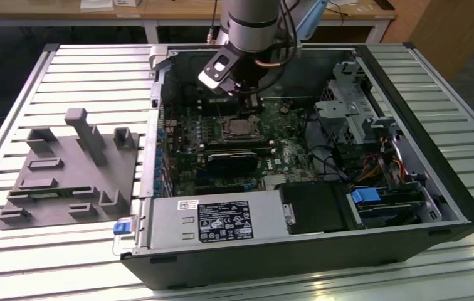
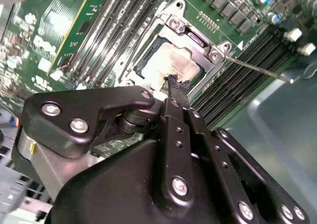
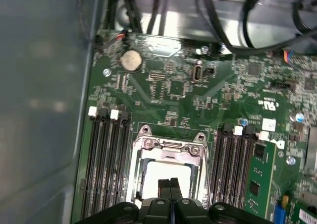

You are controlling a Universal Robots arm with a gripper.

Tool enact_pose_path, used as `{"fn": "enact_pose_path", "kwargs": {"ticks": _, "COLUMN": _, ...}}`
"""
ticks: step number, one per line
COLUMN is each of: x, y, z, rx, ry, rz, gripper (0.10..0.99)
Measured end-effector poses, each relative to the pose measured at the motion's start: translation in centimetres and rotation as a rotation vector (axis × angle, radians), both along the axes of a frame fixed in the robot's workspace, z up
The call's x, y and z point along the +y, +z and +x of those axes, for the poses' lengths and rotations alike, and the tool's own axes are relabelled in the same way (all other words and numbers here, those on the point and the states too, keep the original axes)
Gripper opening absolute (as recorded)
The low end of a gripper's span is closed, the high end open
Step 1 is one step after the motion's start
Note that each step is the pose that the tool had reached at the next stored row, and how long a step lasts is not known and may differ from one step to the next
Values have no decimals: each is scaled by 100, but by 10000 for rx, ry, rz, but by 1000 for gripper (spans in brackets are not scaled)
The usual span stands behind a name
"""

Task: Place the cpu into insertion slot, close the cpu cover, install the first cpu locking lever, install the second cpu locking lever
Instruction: 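Close the cpu cover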

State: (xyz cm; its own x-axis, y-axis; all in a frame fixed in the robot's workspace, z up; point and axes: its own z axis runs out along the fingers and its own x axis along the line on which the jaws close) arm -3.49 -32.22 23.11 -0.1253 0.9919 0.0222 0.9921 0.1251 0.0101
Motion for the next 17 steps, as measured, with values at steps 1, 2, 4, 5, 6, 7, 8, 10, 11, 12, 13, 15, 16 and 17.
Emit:
{"fn": "enact_pose_path", "kwargs": {"ticks": 1, "x": 0, "y": 0, "z": 0, "rx": 0, "ry": 179, "rz": 0, "gripper": 102}}
{"fn": "enact_pose_path", "kwargs": {"ticks": 2, "x": 0, "y": -1, "z": 0, "rx": 0, "ry": 360, "rz": 0, "gripper": 102}}
{"fn": "enact_pose_path", "kwargs": {"ticks": 4, "x": 0, "y": -2, "z": 0, "rx": 0, "ry": 720, "rz": 0, "gripper": 102}}
{"fn": "enact_pose_path", "kwargs": {"ticks": 5, "x": 0, "y": -3, "z": 0, "rx": -1, "ry": 899, "rz": 0, "gripper": 102}}
{"fn": "enact_pose_path", "kwargs": {"ticks": 6, "x": 0, "y": -3, "z": 0, "rx": 0, "ry": 1090, "rz": 0, "gripper": 102}}
{"fn": "enact_pose_path", "kwargs": {"ticks": 7, "x": 0, "y": -3, "z": 0, "rx": 0, "ry": 1270, "rz": -1, "gripper": 102}}
{"fn": "enact_pose_path", "kwargs": {"ticks": 8, "x": 0, "y": -3, "z": 0, "rx": 0, "ry": 1450, "rz": -1, "gripper": 102}}
{"fn": "enact_pose_path", "kwargs": {"ticks": 10, "x": 0, "y": -4, "z": 0, "rx": 0, "ry": 1809, "rz": -1, "gripper": 102}}
{"fn": "enact_pose_path", "kwargs": {"ticks": 11, "x": 0, "y": -4, "z": 0, "rx": 0, "ry": 1990, "rz": 0, "gripper": 102}}
{"fn": "enact_pose_path", "kwargs": {"ticks": 12, "x": 0, "y": -5, "z": 0, "rx": 0, "ry": 2169, "rz": 0, "gripper": 102}}
{"fn": "enact_pose_path", "kwargs": {"ticks": 13, "x": 0, "y": -5, "z": 0, "rx": 0, "ry": 2365, "rz": 0, "gripper": 102}}
{"fn": "enact_pose_path", "kwargs": {"ticks": 15, "x": 0, "y": -6, "z": 0, "rx": 0, "ry": 2806, "rz": 0, "gripper": 102}}
{"fn": "enact_pose_path", "kwargs": {"ticks": 16, "x": 0, "y": -6, "z": 0, "rx": 0, "ry": 2987, "rz": 0, "gripper": 102}}
{"fn": "enact_pose_path", "kwargs": {"ticks": 17, "x": 0, "y": -6, "z": 0, "rx": 0, "ry": 3166, "rz": -1, "gripper": 102}}
